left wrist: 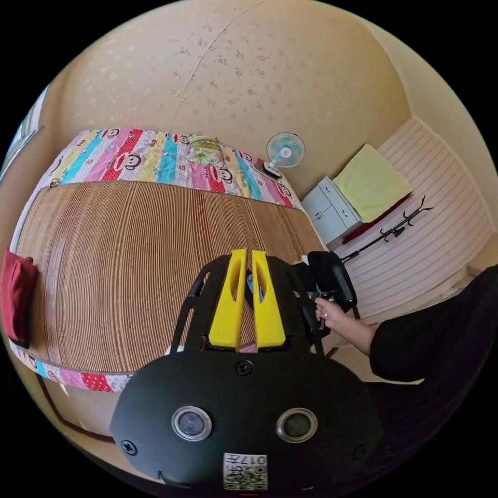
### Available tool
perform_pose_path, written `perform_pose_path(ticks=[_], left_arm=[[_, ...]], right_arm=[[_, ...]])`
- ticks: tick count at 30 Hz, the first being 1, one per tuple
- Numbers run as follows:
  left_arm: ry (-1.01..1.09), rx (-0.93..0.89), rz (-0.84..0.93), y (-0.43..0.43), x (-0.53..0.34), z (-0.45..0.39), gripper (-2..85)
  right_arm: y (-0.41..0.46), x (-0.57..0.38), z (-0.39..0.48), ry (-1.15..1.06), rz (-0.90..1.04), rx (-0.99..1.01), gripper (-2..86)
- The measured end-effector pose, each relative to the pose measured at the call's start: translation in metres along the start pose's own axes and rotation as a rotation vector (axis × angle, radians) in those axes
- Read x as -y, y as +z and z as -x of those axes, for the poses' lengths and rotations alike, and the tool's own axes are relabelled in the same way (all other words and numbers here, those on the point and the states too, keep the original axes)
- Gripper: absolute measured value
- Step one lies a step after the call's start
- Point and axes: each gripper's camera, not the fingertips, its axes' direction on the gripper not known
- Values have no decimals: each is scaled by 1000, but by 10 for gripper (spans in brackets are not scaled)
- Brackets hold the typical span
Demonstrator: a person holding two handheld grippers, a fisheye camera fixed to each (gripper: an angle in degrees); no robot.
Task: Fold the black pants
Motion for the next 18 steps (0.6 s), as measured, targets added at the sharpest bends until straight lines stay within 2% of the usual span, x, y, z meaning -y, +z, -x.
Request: perform_pose_path(ticks=[2, 5, 9, 15, 18], left_arm=[[25, -27, -2, 5, -1, -7, 0], [42, -110, -38, 3, 1, -8, 14], [30, -159, -69, -4, 3, -4, 63], [89, -197, -138, -40, 2, 11, 67], [82, -230, -181, -65, 2, 32, 68]], right_arm=[[-46, -39, -5, -23, -184, 416, 22], [-89, -86, -10, -7, -377, 776, 19], [-134, -121, 17, -95, -510, 935, 17], [-212, -146, 101, -377, -574, 1044, 13], [-257, -168, 141, -517, -688, 1218, 13]])
